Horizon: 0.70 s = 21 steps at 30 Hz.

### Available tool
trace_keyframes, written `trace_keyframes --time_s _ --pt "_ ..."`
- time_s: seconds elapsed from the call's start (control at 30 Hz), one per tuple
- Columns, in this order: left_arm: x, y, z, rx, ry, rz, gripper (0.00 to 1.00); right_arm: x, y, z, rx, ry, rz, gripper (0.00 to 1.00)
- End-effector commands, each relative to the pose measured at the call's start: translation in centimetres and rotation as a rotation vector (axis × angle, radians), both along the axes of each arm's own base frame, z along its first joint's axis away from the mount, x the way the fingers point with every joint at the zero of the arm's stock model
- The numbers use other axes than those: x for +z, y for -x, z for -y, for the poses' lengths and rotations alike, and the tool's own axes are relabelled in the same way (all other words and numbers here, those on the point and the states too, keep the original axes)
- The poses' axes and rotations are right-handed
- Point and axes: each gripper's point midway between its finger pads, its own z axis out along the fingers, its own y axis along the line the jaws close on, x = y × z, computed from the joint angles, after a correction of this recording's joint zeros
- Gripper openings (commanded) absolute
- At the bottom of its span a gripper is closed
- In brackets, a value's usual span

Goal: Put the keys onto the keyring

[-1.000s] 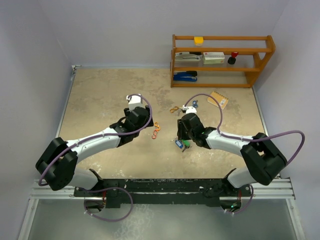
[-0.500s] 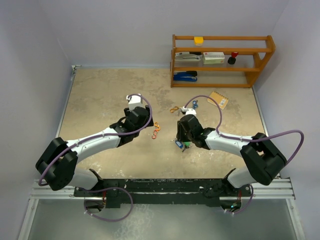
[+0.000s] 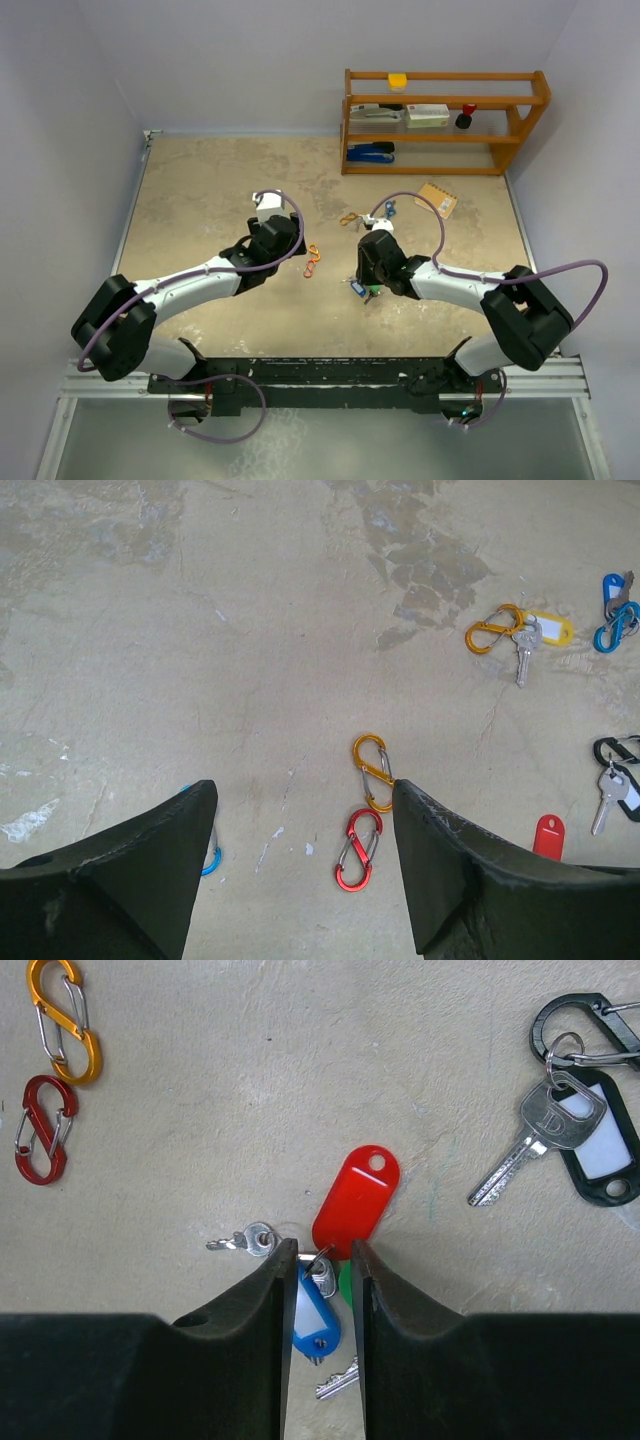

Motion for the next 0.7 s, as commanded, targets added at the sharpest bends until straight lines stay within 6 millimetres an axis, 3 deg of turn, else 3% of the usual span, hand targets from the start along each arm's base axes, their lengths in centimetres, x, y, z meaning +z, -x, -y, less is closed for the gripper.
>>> trace_keyframes --time_s 0.0,0.33,0.67 --pt "1.03 -0.73 0.05 0.025 0.039 0.039 0.68 0.11 0.27 0.16 -0.015 -0.006 -0.004 0.29" --pt "0.97 -0.80 0.10 0.023 0.038 0.038 0.68 0.41 0.42 0.36 -0.017 -0.003 -0.002 0.18" --pt "0.84 -0.85 0.25 0.019 0.037 0.035 0.68 1.10 0.23 0.64 -0.024 0.008 0.012 0.17"
